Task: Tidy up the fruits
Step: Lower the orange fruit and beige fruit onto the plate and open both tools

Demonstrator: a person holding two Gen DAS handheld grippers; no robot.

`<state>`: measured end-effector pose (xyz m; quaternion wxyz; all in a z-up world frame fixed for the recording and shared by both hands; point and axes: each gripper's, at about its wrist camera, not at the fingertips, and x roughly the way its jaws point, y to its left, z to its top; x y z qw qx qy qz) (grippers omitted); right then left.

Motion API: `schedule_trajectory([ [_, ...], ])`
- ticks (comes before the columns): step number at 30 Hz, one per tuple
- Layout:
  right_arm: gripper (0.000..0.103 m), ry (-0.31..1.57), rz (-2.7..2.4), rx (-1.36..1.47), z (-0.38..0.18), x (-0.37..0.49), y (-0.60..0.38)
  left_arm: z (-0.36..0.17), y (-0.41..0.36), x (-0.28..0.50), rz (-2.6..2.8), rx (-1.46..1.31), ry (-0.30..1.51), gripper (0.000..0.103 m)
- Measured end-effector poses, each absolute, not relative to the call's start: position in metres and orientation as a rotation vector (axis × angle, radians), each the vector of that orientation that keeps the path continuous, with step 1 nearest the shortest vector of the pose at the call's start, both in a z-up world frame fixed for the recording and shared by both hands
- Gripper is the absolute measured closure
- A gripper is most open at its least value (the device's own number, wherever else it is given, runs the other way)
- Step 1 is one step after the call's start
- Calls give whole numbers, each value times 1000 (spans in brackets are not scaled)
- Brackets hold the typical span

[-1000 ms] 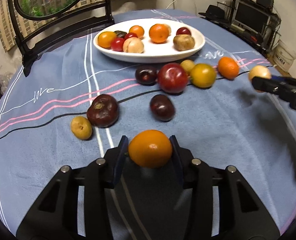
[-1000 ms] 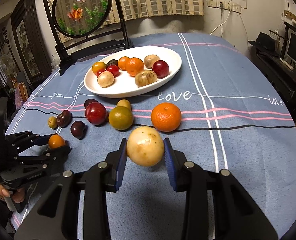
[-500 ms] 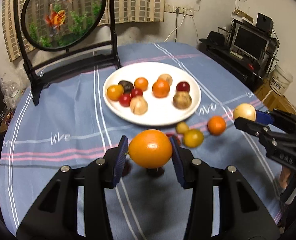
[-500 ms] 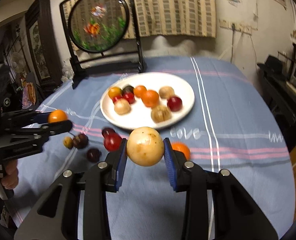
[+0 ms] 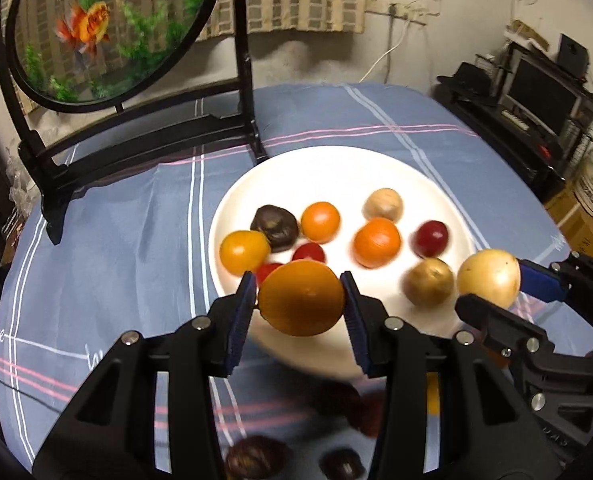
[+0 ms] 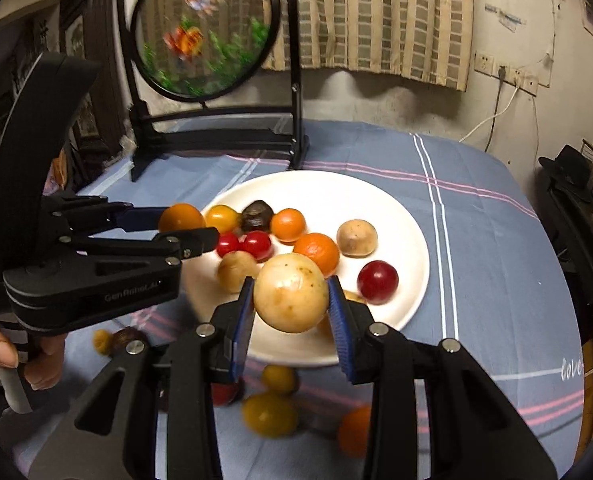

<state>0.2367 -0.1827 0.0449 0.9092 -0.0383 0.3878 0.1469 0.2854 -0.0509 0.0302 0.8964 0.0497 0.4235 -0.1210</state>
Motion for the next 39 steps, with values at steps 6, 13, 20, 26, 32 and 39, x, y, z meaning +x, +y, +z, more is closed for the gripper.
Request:
schedule_trajectory([
  [6, 67, 859, 313, -97, 22, 265, -179, 10, -49, 318, -244, 79, 917, 59],
  [13, 67, 895, 328, -129, 3, 273, -166, -4, -56, 328, -251, 94, 947, 58],
  [20, 51, 894, 326, -123, -2, 274, -167, -2, -58, 324, -245, 92, 941, 28],
  [26, 41, 833, 291, -110, 11, 261, -176, 7, -53, 305, -236, 80, 925, 20],
  [32, 41, 824, 298, -77, 20, 231, -187, 13, -42, 265, -235, 58, 896, 17],
  [39, 41, 807, 275, -37, 23, 185, -200, 16, -33, 210, -202, 96, 856, 16],
])
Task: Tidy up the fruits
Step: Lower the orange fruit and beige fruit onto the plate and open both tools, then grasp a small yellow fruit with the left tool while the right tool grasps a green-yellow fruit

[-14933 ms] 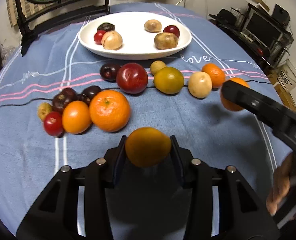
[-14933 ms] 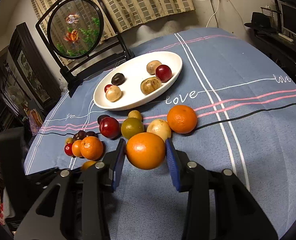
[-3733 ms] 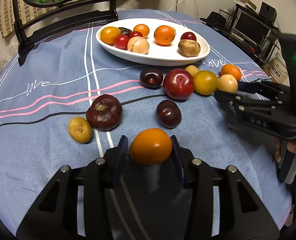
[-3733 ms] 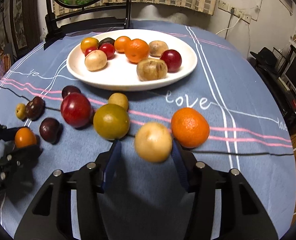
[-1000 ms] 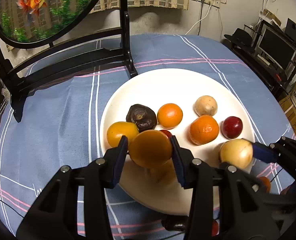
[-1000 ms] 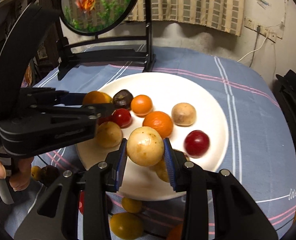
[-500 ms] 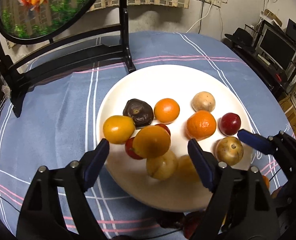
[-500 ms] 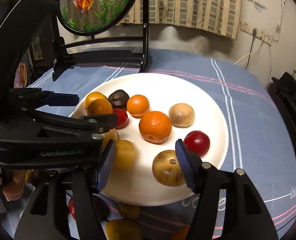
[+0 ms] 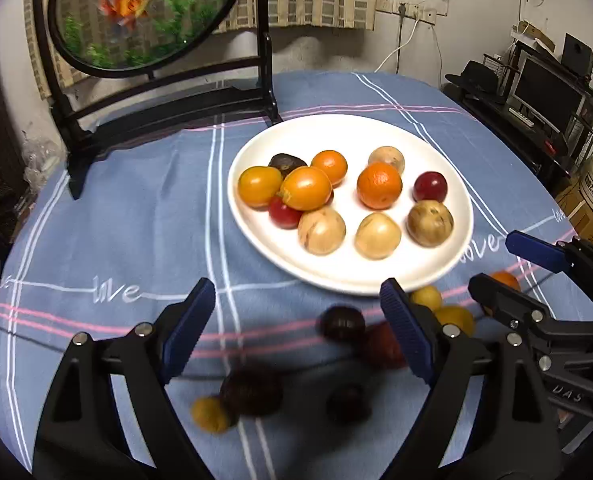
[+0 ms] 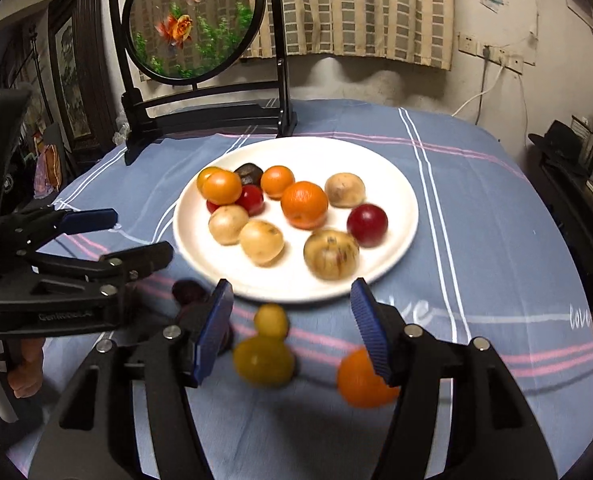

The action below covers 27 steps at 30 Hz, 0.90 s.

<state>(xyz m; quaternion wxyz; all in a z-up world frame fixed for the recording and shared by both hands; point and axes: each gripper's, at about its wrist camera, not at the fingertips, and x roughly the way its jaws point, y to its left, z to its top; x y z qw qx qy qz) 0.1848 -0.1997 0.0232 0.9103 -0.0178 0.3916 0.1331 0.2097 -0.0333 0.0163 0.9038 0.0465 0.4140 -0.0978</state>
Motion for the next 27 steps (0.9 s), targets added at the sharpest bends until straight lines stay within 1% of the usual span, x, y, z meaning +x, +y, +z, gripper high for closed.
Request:
schedule_trajectory([
  [8, 41, 814, 269, 31, 18, 147, -202, 28, -28, 163, -216, 92, 827, 15],
  [13, 41, 815, 262, 66, 15, 131, -205, 30, -23, 148, -218, 85, 824, 13],
  [21, 41, 829, 241, 101, -1, 119, -211, 17, -7, 136, -191, 75, 850, 12],
  [27, 41, 836, 248, 130, -7, 118, -218, -2, 11, 139, -161, 52, 897, 12],
])
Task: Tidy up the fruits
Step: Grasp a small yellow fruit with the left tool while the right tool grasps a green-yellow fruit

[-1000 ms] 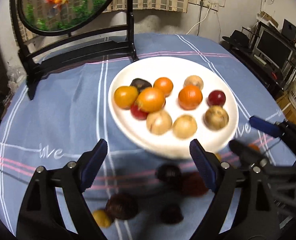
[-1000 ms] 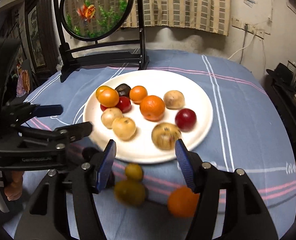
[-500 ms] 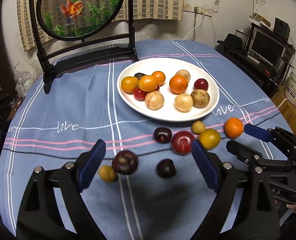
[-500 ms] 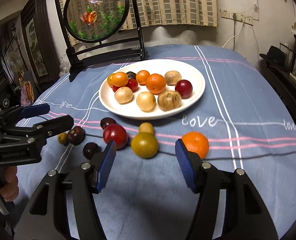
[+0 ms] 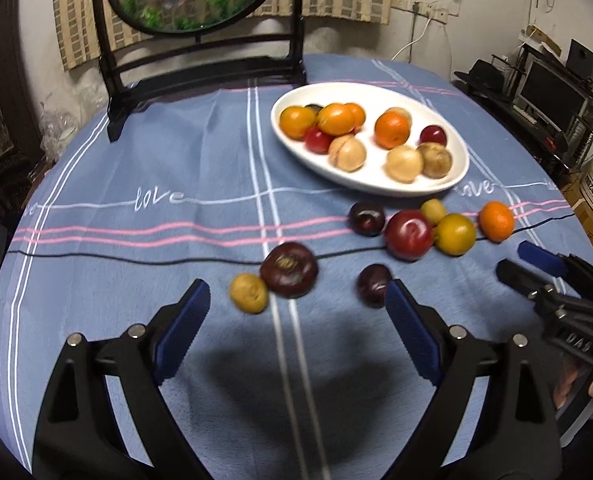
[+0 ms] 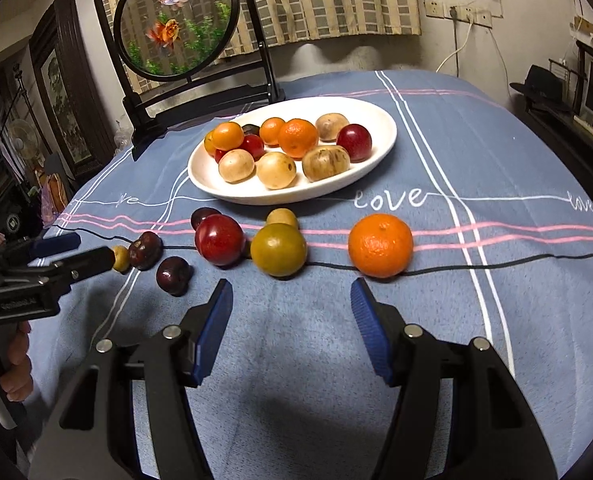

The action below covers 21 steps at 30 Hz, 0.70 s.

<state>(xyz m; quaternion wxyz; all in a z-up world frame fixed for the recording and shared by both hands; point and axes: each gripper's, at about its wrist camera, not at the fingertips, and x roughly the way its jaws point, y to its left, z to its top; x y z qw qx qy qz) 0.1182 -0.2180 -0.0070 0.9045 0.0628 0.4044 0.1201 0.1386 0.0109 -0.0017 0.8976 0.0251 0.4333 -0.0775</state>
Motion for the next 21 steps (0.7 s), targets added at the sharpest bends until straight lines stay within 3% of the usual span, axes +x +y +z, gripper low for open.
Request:
schedule_trajectory([
  [21, 41, 832, 268, 74, -10, 115, -213, -33, 35, 144, -120, 81, 927, 12],
])
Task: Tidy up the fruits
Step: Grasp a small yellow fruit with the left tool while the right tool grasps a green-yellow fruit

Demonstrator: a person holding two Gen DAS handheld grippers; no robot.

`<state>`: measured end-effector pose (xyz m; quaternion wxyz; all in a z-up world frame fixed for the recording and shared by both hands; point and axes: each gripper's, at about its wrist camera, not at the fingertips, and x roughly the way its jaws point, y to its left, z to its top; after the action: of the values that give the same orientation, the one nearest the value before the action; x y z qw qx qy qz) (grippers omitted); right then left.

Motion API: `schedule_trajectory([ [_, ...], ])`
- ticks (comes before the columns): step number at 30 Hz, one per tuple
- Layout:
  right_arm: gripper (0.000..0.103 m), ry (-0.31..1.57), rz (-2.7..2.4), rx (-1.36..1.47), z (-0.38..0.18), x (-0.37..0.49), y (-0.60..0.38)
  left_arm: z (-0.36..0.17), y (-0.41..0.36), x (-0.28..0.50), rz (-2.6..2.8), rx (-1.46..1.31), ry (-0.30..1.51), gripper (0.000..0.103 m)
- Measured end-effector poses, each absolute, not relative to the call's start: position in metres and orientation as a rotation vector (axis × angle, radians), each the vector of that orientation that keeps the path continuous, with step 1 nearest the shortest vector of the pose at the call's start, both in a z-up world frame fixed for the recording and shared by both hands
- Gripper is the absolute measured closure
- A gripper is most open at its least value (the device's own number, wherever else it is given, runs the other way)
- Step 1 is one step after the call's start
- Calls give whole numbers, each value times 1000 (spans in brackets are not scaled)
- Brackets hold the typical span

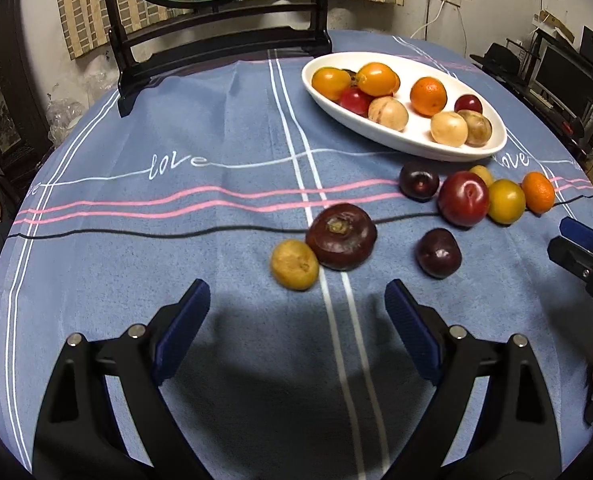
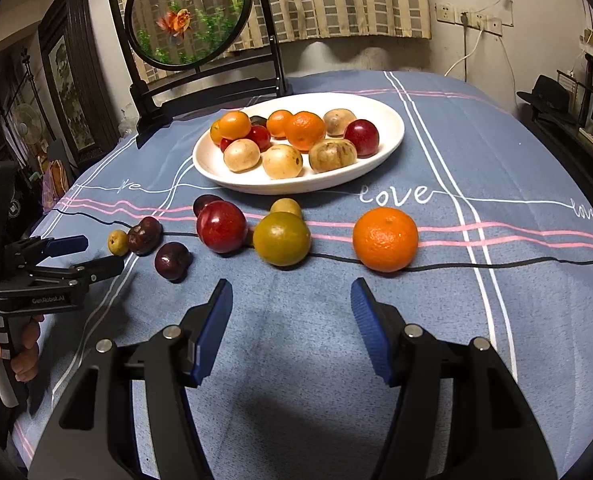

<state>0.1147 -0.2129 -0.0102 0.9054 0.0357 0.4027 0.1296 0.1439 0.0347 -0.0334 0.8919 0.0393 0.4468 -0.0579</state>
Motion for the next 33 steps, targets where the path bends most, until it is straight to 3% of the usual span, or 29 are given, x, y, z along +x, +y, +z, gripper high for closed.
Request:
schedule_trajectory([
  [6, 41, 821, 251, 85, -9, 115, -216, -41, 45, 152, -101, 70, 942, 14],
  [8, 41, 821, 247, 88, -9, 115, -217, -44, 44, 154, -104, 86, 946, 20],
  [10, 41, 820, 248, 86, -9, 115, -217, -47, 41, 155, -118, 103, 958, 43],
  [17, 41, 815, 258, 75, -8, 114, -214, -48, 35, 162, -135, 116, 955, 62],
  [19, 41, 814, 255, 76, -8, 114, -215, -47, 31, 163, -159, 123, 952, 76],
  [33, 41, 919, 270, -32, -22, 127, -183, -36, 27, 145, -278, 68, 912, 76],
])
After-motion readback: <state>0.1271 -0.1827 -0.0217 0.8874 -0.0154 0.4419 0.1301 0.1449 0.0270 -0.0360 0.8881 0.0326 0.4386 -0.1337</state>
